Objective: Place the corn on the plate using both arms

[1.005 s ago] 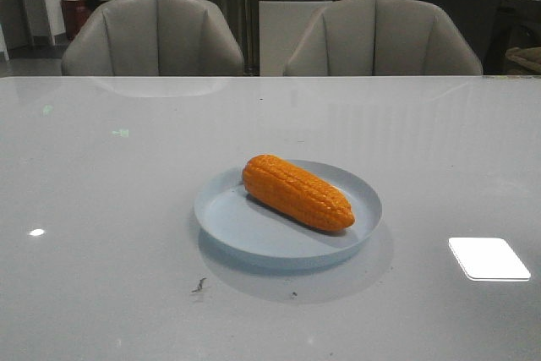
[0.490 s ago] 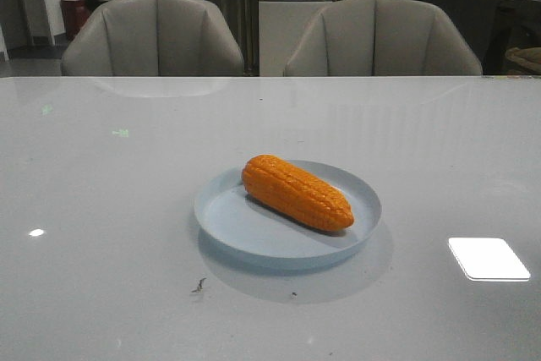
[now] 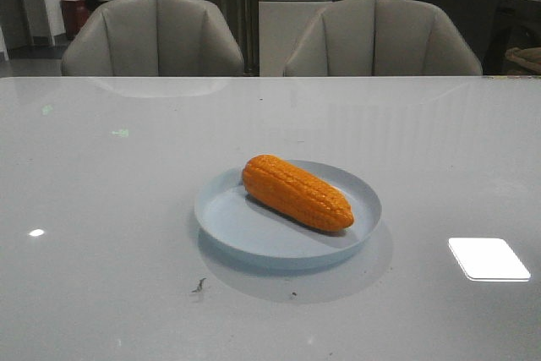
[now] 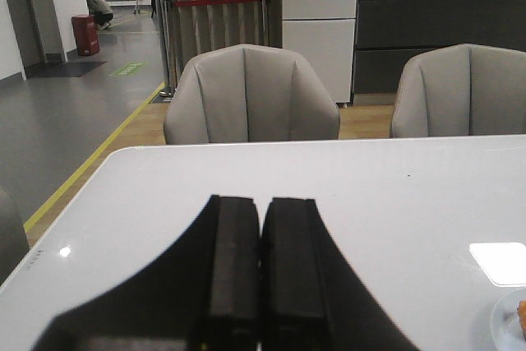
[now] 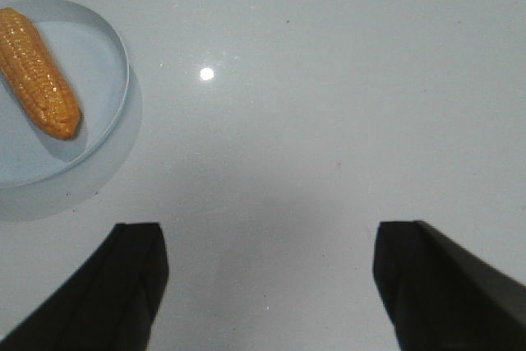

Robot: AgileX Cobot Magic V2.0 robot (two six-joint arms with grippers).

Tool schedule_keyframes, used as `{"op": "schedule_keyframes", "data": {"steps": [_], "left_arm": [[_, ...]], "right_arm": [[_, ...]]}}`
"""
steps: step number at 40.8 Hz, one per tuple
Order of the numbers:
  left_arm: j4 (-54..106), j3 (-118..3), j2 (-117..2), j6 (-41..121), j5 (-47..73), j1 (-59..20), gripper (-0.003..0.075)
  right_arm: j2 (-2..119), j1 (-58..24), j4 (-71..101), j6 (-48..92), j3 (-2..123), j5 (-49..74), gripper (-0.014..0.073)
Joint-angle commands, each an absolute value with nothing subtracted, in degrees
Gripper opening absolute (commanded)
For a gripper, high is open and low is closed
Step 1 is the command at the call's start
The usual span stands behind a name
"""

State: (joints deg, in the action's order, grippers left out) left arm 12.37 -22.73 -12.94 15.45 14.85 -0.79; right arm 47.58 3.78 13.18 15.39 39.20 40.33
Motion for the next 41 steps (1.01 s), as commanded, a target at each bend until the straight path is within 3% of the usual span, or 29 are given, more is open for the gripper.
{"op": "schedule_keyframes", "data": {"steps": [1, 16, 30, 33, 41], "left_arm": [[13.2, -21.2, -11.7, 15.02, 9.76, -0.9, 0.0094], [2.55, -8.29, 1.91, 6.02, 3.16, -0.9, 0.0094], [-1.03, 2.99, 1.62, 0.91, -5.31, -6.29, 0.0094], [-1.03, 2.7, 1.62, 0.91, 0.0, -7.26, 0.0094], [2.48, 2.8, 1.62, 0.91, 0.38, -7.27, 0.0094]], "right_arm": [[47.12, 3.71, 14.08, 15.97, 40.71, 36.4, 0.0622], [47.12, 3.71, 14.08, 15.97, 40.71, 36.4, 0.0622], [47.06, 3.71, 14.08, 15.97, 40.64, 36.26, 0.0622], [47.06, 3.71, 14.08, 15.97, 40.64, 36.2, 0.0622], [47.06, 3.71, 14.08, 15.97, 40.64, 36.15, 0.0622]]}}
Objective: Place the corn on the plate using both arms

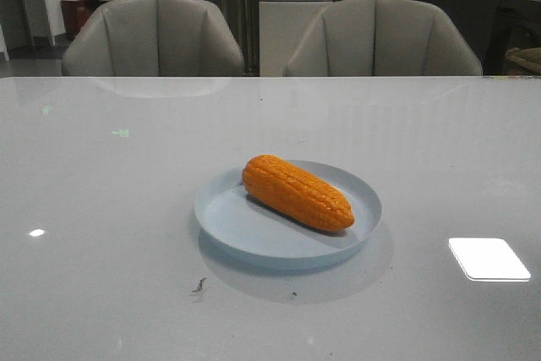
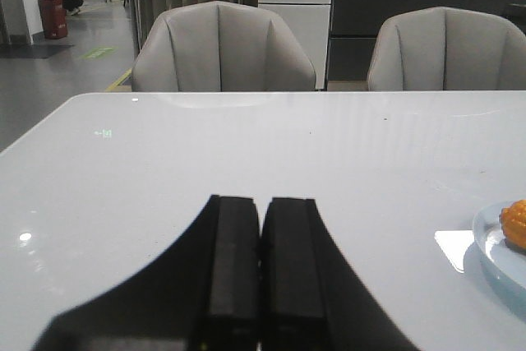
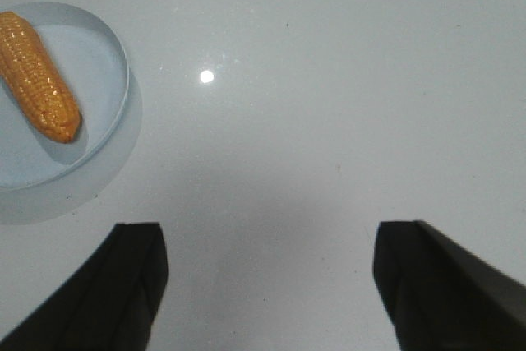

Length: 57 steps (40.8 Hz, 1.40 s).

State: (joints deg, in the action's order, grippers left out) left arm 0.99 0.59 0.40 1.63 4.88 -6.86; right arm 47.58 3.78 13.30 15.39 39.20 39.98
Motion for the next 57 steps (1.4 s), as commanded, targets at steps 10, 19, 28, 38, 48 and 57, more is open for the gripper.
{"op": "schedule_keyframes", "data": {"steps": [10, 19, 28, 38, 48, 57], "left_arm": [[2.48, 2.8, 1.62, 0.91, 0.38, -7.27, 0.0094], [2.48, 2.8, 1.62, 0.91, 0.38, -7.27, 0.0094], [2.48, 2.8, 1.62, 0.91, 0.38, -7.27, 0.0094], [2.48, 2.8, 1.62, 0.91, 0.38, -7.27, 0.0094], [2.48, 2.8, 1.52, 0.91, 0.38, -7.27, 0.0094], [2.48, 2.8, 1.52, 0.91, 0.38, -7.27, 0.0094]], "right_arm": [[47.06, 3.71, 14.08, 15.97, 40.64, 36.15, 0.0622], [47.06, 3.71, 14.08, 15.97, 40.64, 36.15, 0.0622], [47.06, 3.71, 14.08, 15.97, 40.64, 36.15, 0.0622], [44.33, 2.28, 10.84, 15.97, 39.34, 33.82, 0.0561], [35.74, -1.02, 12.6, 15.97, 34.92, 24.91, 0.009], [24.37, -1.07, 12.6, 15.4, 28.25, 15.14, 0.0055]]}}
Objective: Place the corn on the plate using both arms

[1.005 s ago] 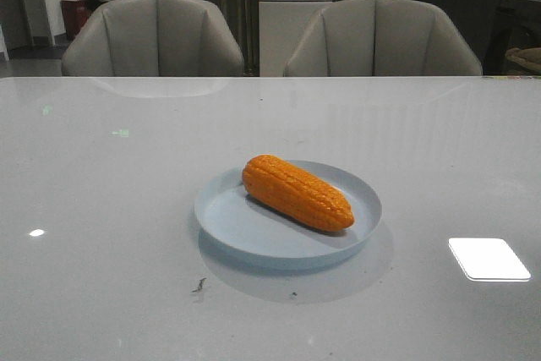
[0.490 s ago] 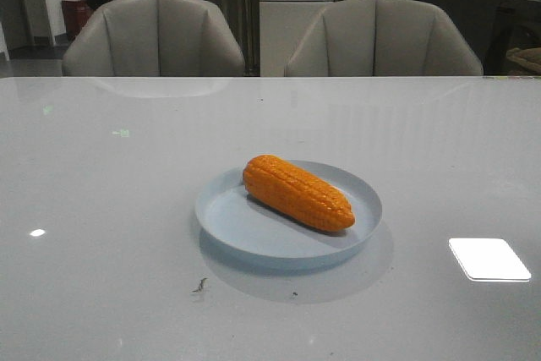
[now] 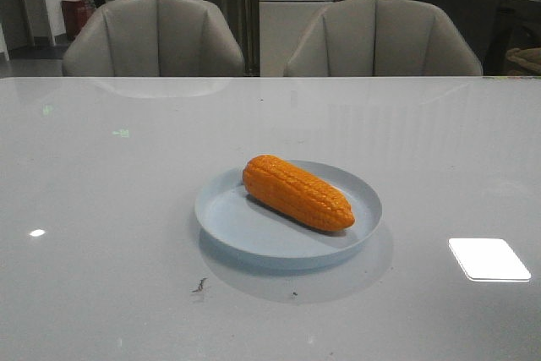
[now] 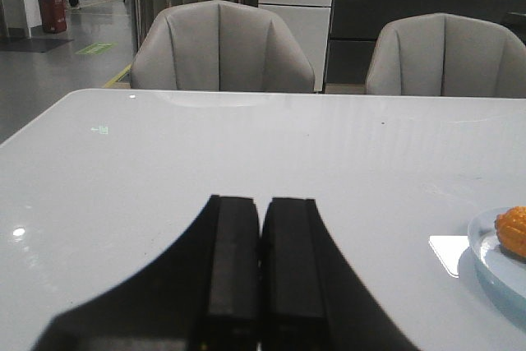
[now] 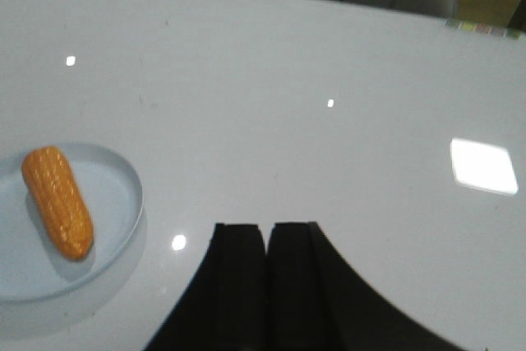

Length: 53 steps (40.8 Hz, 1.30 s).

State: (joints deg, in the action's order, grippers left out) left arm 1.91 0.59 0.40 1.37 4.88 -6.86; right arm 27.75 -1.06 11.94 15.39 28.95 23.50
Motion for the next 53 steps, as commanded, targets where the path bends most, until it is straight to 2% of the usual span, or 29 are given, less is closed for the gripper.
{"op": "schedule_keyframes", "data": {"steps": [1, 15, 25, 28, 53], "left_arm": [[2.48, 2.8, 1.52, 0.91, 0.38, -7.27, 0.0094], [2.48, 2.8, 1.52, 0.91, 0.38, -7.27, 0.0094], [2.48, 2.8, 1.52, 0.91, 0.38, -7.27, 0.0094], [2.48, 2.8, 1.52, 0.91, 0.38, -7.27, 0.0094], [2.48, 2.8, 1.52, 0.91, 0.38, -7.27, 0.0094]], "right_arm": [[22.75, -1.07, 12.6, 15.03, 27.07, 13.59, 0.0055], [5.77, -1.07, 7.57, 0.3, 10.9, 5.13, 0.0055], [-2.06, -1.07, 6.88, -0.81, -0.73, -0.4, 0.0055], [-1.97, -1.07, 6.88, -0.81, -0.39, 4.01, 0.0055], [-1.97, -1.07, 6.88, -0.81, -0.39, 4.49, 0.0055]]}}
